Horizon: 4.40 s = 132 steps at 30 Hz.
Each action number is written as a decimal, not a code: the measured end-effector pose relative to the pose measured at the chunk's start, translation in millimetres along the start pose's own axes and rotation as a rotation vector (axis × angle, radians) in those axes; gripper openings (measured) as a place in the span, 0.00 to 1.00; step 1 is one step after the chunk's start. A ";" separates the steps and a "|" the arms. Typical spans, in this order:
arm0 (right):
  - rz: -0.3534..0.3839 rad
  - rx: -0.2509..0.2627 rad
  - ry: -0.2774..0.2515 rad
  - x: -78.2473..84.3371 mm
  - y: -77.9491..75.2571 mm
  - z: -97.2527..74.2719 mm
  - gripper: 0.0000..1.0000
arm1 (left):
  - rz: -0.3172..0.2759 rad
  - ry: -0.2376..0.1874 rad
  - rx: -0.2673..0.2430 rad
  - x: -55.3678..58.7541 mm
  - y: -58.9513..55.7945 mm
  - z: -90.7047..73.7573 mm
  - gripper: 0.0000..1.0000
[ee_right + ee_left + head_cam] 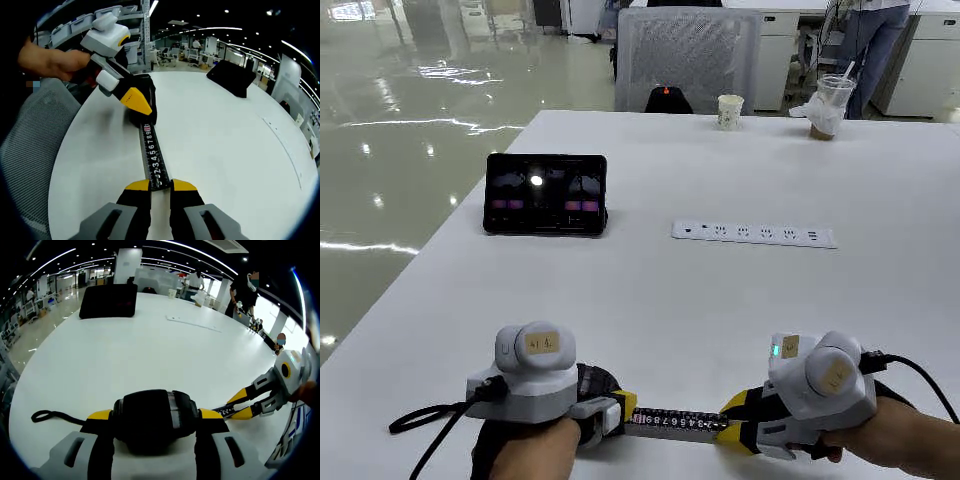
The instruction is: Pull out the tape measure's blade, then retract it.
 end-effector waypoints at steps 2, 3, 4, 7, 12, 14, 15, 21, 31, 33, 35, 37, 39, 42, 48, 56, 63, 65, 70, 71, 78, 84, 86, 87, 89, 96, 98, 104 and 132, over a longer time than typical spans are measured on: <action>0.002 -0.001 -0.004 -2.1 0.1 2.1 0.10 | -0.001 0.001 0.001 -0.1 0.0 0.0 0.60; -0.001 -0.002 -0.004 -2.8 0.5 3.0 0.10 | -0.001 0.001 0.001 -0.1 0.0 0.0 0.60; -0.002 -0.002 -0.005 -3.8 0.9 4.1 0.10 | -0.001 0.001 0.001 -0.1 0.0 0.0 0.60; -0.002 -0.002 -0.009 -6.3 1.7 6.2 0.10 | -0.002 0.001 0.002 -0.1 0.1 0.0 0.60; -0.002 -0.001 -0.016 -11.2 3.0 10.8 0.10 | -0.005 0.002 0.005 -0.1 -0.1 -0.2 0.60; -0.003 -0.002 -0.019 -13.8 3.9 12.9 0.10 | -0.006 0.003 0.005 -0.1 -0.1 -0.2 0.60; -0.005 -0.003 -0.019 -14.9 4.3 14.1 0.10 | -0.006 0.003 0.006 -0.1 -0.1 -0.3 0.60; -0.008 -0.003 -0.023 -19.1 6.0 18.1 0.10 | -0.009 0.003 0.009 -0.1 0.1 -0.2 0.61; -0.011 -0.004 -0.030 -26.6 8.4 25.2 0.10 | -0.013 0.006 0.013 -0.3 0.4 0.1 0.61; -0.012 -0.006 -0.031 -28.3 9.1 26.6 0.10 | -0.014 0.006 0.014 -0.2 0.3 -0.1 0.61; -0.014 -0.008 -0.034 -30.4 9.9 28.4 0.10 | -0.016 0.007 0.015 -0.2 0.1 -0.2 0.61; -0.013 -0.010 -0.035 -32.0 10.5 29.6 0.10 | -0.016 0.008 0.016 -0.2 0.3 -0.2 0.61; -0.016 -0.011 -0.037 -33.4 11.3 31.1 0.10 | -0.017 0.008 0.017 -0.2 0.1 -0.2 0.61; -0.016 -0.013 -0.039 -35.4 12.4 32.9 0.10 | -0.017 0.008 0.018 -0.2 0.3 -0.3 0.61; -0.020 -0.017 -0.045 -40.0 14.5 36.9 0.10 | -0.022 0.011 0.022 -0.2 0.2 -0.5 0.61; -0.026 -0.022 -0.052 -47.0 17.6 42.9 0.10 | -0.025 0.012 0.026 -0.3 0.3 -0.8 0.61; -0.025 -0.022 -0.058 -50.6 19.7 47.2 0.10 | -0.025 0.014 0.027 -0.3 0.0 -0.9 0.61; -0.024 -0.023 -0.059 -51.5 20.2 48.0 0.11 | -0.024 0.014 0.027 -0.3 0.0 -0.8 0.61; -0.027 -0.026 -0.065 -53.2 21.1 49.8 0.11 | -0.024 0.016 0.028 -0.3 0.2 -0.6 0.61; -0.027 -0.027 -0.066 -53.6 21.2 50.3 0.11 | -0.024 0.016 0.028 -0.3 0.2 -0.6 0.61; -0.036 -0.029 -0.076 -57.9 22.5 54.2 0.11 | -0.024 0.014 0.029 -0.5 -0.1 -0.3 0.61; -0.035 -0.029 -0.080 -60.9 23.6 57.5 0.11 | -0.026 0.013 0.030 -0.5 0.5 0.5 0.61; -0.035 -0.029 -0.082 -61.9 24.0 58.6 0.11 | -0.027 0.013 0.030 -0.6 0.7 0.8 0.61; -0.035 -0.029 -0.082 -62.3 24.4 58.9 0.11 | -0.027 0.013 0.030 -0.6 0.7 1.0 0.61; -0.034 -0.030 -0.084 -63.2 24.9 59.8 0.11 | -0.026 0.013 0.031 -0.6 0.7 1.1 0.61; -0.036 -0.033 -0.086 -66.4 26.6 62.7 0.11 | -0.027 0.013 0.031 -0.5 0.8 0.8 0.61; -0.043 -0.034 -0.085 -66.9 26.7 63.5 0.11 | -0.027 0.014 0.031 -0.5 0.6 0.8 0.61; -0.044 -0.036 -0.084 -67.1 27.0 63.2 0.11 | -0.028 0.013 0.031 -0.7 0.3 0.4 0.61; -0.156 -0.020 -0.033 -67.4 26.7 63.1 0.16 | -0.016 0.018 0.050 -0.7 -1.1 -0.5 0.63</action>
Point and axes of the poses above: the centre of the closed fingertips' face, and the gripper's own axes: z roughly forward along the fingers, y roughly to its left, x roughly out of its underside, the point moved 1 cm from there along -z, roughly backward along the fingers, and after that the axes turned 8 degrees about x, right-handed, at the moved point
